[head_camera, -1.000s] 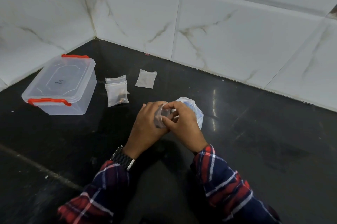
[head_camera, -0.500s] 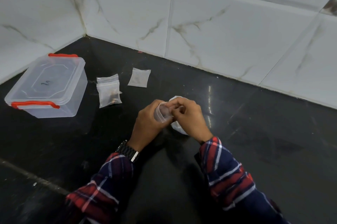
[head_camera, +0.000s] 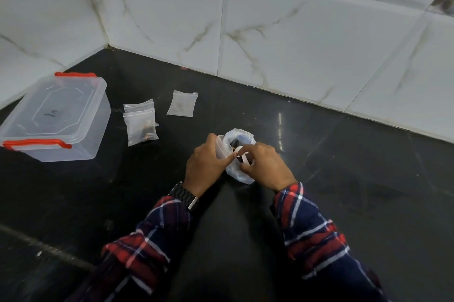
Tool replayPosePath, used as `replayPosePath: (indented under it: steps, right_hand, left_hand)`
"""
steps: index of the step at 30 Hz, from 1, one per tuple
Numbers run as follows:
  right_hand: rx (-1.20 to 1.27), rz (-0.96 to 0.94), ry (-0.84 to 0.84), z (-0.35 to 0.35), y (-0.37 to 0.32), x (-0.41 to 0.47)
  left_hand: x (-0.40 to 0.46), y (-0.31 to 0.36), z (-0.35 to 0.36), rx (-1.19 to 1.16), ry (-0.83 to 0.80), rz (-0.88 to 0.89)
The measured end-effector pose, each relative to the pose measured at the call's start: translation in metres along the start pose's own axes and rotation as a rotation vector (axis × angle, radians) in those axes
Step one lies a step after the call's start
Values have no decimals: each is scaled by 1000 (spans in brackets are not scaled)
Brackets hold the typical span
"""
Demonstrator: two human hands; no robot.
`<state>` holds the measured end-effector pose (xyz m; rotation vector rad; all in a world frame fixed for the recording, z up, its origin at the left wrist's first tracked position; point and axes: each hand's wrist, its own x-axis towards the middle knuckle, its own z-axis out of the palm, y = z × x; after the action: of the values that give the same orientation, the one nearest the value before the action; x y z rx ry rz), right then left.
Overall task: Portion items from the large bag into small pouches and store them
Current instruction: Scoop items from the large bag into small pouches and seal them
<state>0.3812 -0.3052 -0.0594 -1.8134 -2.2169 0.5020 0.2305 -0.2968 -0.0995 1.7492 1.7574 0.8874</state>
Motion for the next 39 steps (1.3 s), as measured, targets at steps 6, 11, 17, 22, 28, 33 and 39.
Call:
replayPosePath:
  steps: [6, 11, 17, 22, 28, 33, 39]
  right_hand:
    - [81, 25, -13, -2, 1, 2]
    - [360, 96, 32, -7, 3, 1]
    - [574, 60, -271, -17, 2, -2]
    - [537, 39, 124, 2, 4, 4]
    - [495, -22, 459, 19, -9, 3]
    - [474, -60, 516, 27, -3, 5]
    - [301, -171, 442, 36, 5, 4]
  left_hand:
    - [5, 2, 3, -133, -18, -67]
    - [8, 2, 2, -252, 2, -121]
    - [11, 0, 3, -332, 15, -171]
    - [11, -5, 8, -409, 4, -207]
    - [9, -9, 10, -526, -18, -220]
    - [9, -14, 11, -508, 17, -213]
    - [10, -14, 15, -538, 42, -238]
